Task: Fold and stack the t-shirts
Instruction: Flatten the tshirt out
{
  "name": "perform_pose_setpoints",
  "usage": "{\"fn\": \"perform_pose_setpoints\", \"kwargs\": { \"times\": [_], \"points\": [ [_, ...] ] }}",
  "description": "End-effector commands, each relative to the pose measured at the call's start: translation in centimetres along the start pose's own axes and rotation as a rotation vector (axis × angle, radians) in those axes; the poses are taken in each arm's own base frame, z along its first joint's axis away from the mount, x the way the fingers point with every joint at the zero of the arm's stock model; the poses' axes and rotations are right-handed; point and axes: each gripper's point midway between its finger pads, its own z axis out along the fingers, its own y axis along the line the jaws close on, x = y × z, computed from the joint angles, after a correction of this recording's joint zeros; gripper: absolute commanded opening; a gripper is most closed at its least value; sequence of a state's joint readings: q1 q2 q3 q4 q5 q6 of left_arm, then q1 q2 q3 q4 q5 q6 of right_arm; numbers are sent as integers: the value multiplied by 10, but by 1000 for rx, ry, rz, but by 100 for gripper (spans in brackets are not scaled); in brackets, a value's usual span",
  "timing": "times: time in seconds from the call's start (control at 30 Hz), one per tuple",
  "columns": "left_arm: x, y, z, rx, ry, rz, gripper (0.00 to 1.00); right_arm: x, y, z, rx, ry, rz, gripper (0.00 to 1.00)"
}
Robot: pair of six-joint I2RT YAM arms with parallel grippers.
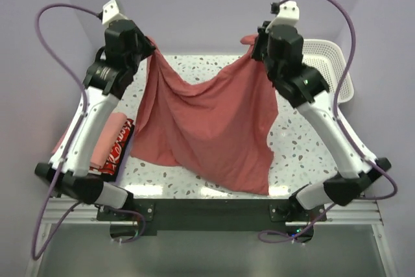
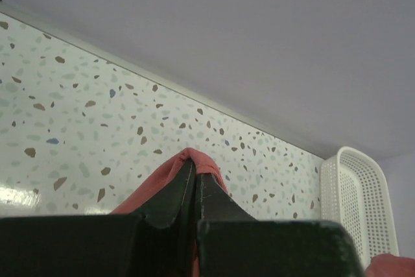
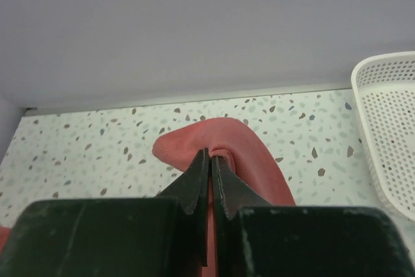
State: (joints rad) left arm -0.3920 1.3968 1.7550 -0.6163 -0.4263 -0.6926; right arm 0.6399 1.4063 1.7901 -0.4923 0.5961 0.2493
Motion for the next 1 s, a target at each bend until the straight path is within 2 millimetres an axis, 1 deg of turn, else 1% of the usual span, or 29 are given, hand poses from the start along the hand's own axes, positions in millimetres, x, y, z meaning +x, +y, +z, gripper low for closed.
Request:
{"fn": "perform_pose_setpoints", "kwargs": {
  "times": [0.0,0.03,0.07,0.1,0.13,0.17,0.2,0.23,0.27,0.3,0.33,0.37,0.4,0.43,0.47,0.5,0.57,0.6,0.63,0.67,0.7,0.73,0.77,0.8,0.83,0.87,0.9,0.93,0.97],
  "points": [
    [-71,-37,30,205,-138,-72,0,-69,3,31,-126,-145,195,0],
    [-66,-36,62,223,-103,-64,0,-78,4,53,-146,-150,225,0],
    [-74,-40,73,248,-105,-59,0,-82,3,63,-146,-150,234,0],
    [-114,-54,65,308,-180,-67,0,-117,3,56,-168,-224,266,0],
    [-104,-55,91,316,-141,-57,0,-130,-1,59,-179,-251,286,0],
    [-115,-62,91,354,-152,-54,0,-132,-2,72,-176,-258,293,0],
    [-148,-70,76,399,-225,-61,0,-166,-11,59,-185,-340,317,0],
    [-154,-72,75,431,-231,-60,0,-178,-15,55,-189,-369,330,0],
    [-166,-73,66,451,-261,-58,0,-190,-18,48,-196,-399,335,0],
    [-165,-60,72,427,-259,-56,0,-199,-23,40,-193,-426,337,0],
    [-189,-66,40,471,-339,-51,0,-202,-30,36,-180,-437,331,0],
    [-192,-60,34,464,-356,-47,0,-217,-36,12,-184,-483,339,0],
    [-182,-42,44,421,-336,-42,0,-193,-40,24,-161,-426,327,0],
    [-189,-40,24,420,-361,-34,0,-186,-43,22,-154,-419,327,0],
    [-185,-35,23,406,-354,-29,0,-187,-46,13,-156,-440,332,0],
    [-171,-26,22,388,-326,-25,0,-163,-54,9,-128,-395,326,0],
    [-149,-18,22,388,-275,-22,0,-138,-64,3,-95,-350,335,0],
    [-118,-2,36,362,-214,-30,0,-106,-71,-2,-78,-293,329,0],
    [-113,-3,18,394,-212,-44,0,-90,-74,-4,-73,-263,350,0],
    [-99,4,18,392,-193,-56,0,-68,-75,-5,-73,-219,356,0],
    [-70,21,17,373,-153,-73,0,-19,-80,1,-53,-116,345,0],
    [-51,29,17,366,-117,-100,0,-9,-85,-17,-54,-110,379,0],
    [-33,39,16,351,-84,-112,0,12,-90,-24,-41,-72,389,0],
    [6,62,17,306,-18,-127,0,67,-99,-21,3,32,407,0],
    [28,74,16,280,21,-161,0,76,-103,-41,-8,28,429,0],
    [79,106,20,208,112,-180,0,98,-105,-47,-9,66,443,0],
    [90,115,10,194,112,-189,0,151,-113,-49,24,164,461,0],
    [110,131,8,148,135,-210,0,172,-117,-58,33,196,476,2],
    [151,158,4,83,206,-225,0,185,-121,-72,32,204,498,5]
  ]
}}
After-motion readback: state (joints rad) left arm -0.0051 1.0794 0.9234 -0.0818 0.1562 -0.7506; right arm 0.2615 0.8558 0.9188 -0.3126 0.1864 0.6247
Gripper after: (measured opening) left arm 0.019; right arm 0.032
